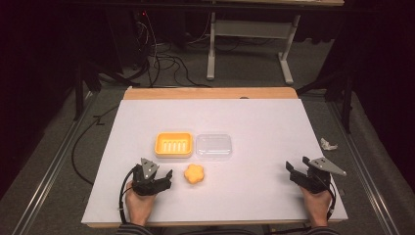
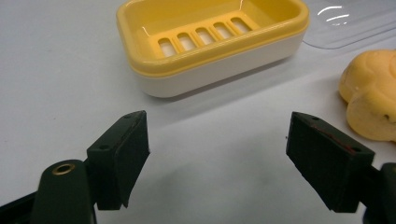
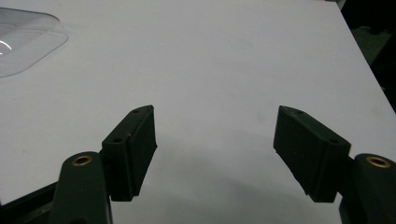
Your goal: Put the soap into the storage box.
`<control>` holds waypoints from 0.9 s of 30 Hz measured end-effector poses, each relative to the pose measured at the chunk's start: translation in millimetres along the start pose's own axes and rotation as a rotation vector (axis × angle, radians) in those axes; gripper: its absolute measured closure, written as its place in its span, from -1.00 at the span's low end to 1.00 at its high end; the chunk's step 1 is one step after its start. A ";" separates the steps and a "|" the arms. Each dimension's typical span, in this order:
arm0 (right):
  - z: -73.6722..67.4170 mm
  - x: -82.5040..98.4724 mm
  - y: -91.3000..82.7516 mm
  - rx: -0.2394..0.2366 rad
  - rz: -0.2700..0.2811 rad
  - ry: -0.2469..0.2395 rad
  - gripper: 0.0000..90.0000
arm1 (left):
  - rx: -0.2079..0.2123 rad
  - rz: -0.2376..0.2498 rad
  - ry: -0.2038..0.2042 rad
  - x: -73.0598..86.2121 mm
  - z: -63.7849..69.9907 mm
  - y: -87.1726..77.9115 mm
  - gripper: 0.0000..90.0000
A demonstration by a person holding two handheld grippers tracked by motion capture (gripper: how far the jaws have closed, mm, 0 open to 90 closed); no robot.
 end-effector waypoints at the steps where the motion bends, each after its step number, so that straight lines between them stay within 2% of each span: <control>1: 0.3 -0.1 -0.3 -0.001 0.003 0.001 -0.33 | 0.003 0.004 0.001 -1.6 0.5 -0.3 -0.51; 7: 0.1 -0.2 -0.6 -0.003 0.005 0.000 -0.34 | 0.031 0.026 0.009 -10.6 5.0 -5.0 -0.51; 10: -0.2 -0.1 -0.3 -0.005 0.003 -0.003 -0.34 | 0.047 0.036 0.000 -15.1 7.5 -7.6 -0.52; 15: 0.6 -0.6 -1.6 -0.010 0.014 0.013 -0.34 | 0.086 0.055 -0.008 -27.6 17.6 -13.4 -0.53; 17: 0.8 -0.7 -1.5 -0.012 0.015 0.012 -0.34 | 0.095 0.057 -0.004 -29.8 20.1 -14.1 -0.54; 18: 1.0 -0.9 -2.0 -0.013 0.020 0.009 -0.34 | 0.102 0.057 0.013 -33.7 24.4 -15.1 -0.54; 23: 0.7 -0.6 -1.8 -0.016 0.015 0.011 -0.34 | 0.118 0.064 0.020 -39.3 30.8 -16.4 -0.57; 27: 0.7 -0.6 -1.8 -0.016 0.015 0.011 -0.34 | 0.148 0.056 0.031 -42.9 38.2 -15.5 -0.59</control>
Point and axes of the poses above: each handheld gripper's, and its own axes: y roughly forward along the jaws, x roughly out of its underside, z roughly to its right, the point moved 7 cm from there along y, roughly forward along the jaws, and after that the axes turned 12 degrees about y, right-handed, at the moved point
